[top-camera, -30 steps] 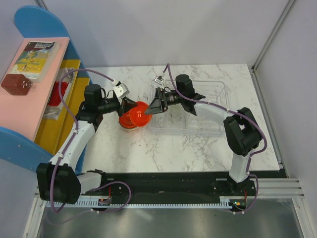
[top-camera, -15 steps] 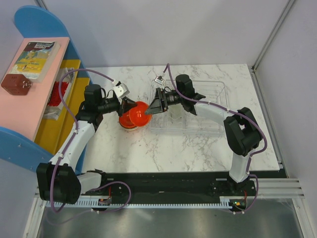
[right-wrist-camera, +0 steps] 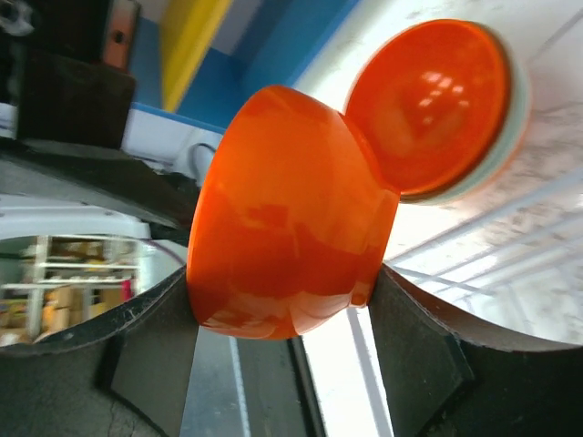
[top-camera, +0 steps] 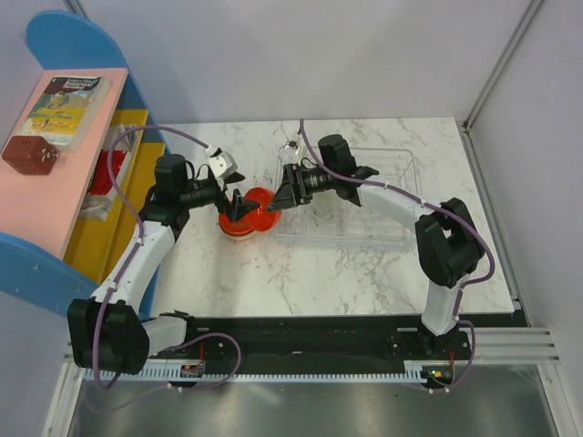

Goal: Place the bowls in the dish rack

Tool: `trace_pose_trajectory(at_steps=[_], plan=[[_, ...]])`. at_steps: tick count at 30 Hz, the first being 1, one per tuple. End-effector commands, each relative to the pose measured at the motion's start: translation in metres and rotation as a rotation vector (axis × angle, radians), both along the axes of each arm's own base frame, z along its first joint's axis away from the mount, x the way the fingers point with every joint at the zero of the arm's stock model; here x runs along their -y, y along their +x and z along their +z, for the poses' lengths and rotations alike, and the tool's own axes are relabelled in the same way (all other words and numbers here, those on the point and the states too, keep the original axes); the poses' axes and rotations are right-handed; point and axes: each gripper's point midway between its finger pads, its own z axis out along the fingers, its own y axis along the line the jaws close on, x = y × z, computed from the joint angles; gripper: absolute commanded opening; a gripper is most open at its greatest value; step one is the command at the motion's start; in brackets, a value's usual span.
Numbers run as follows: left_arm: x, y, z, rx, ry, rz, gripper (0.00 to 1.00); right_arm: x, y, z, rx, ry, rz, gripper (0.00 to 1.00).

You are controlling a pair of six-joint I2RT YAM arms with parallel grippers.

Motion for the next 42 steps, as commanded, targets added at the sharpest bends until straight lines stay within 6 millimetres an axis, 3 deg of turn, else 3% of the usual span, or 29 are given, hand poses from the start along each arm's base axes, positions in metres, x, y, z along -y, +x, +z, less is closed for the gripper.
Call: trace_pose_trajectory(at_steps=[1, 3, 5, 6, 12, 16, 20, 27, 36, 42], plan=[[-0.019, 0.012, 0.034, 0.001, -0.083, 0.057, 1.00, 0.016, 0.013, 0.045, 0.276, -0.072, -0.050, 0.00], [-0.039, 0.018, 0.037, -0.013, -0.107, 0.103, 1.00, 0.031, 0.021, 0.049, 0.385, -0.160, -0.086, 0.00], [-0.047, 0.020, 0.039, -0.035, -0.125, 0.127, 1.00, 0.045, 0.024, 0.052, 0.431, -0.238, -0.105, 0.00], [-0.055, 0.021, 0.038, -0.041, -0.125, 0.150, 1.00, 0.056, 0.034, 0.055, 0.537, -0.305, -0.126, 0.00], [-0.066, 0.008, 0.016, -0.091, -0.086, 0.170, 1.00, 0.109, 0.049, 0.067, 0.780, -0.571, -0.154, 0.00], [-0.070, -0.006, 0.004, -0.118, -0.063, 0.184, 1.00, 0.144, 0.057, 0.059, 0.865, -0.760, -0.179, 0.00], [-0.074, -0.014, -0.002, -0.121, -0.061, 0.196, 1.00, 0.162, 0.057, 0.054, 0.909, -0.854, -0.140, 0.00], [-0.077, -0.022, -0.011, -0.130, -0.063, 0.205, 1.00, 0.175, 0.053, 0.036, 0.930, -0.954, -0.034, 0.00], [-0.078, -0.022, -0.019, -0.154, -0.072, 0.206, 1.00, 0.165, 0.038, 0.012, 0.942, -1.001, 0.119, 0.00], [-0.078, -0.023, -0.021, -0.157, -0.076, 0.203, 1.00, 0.168, 0.046, -0.010, 0.946, -1.117, 0.153, 0.00]])
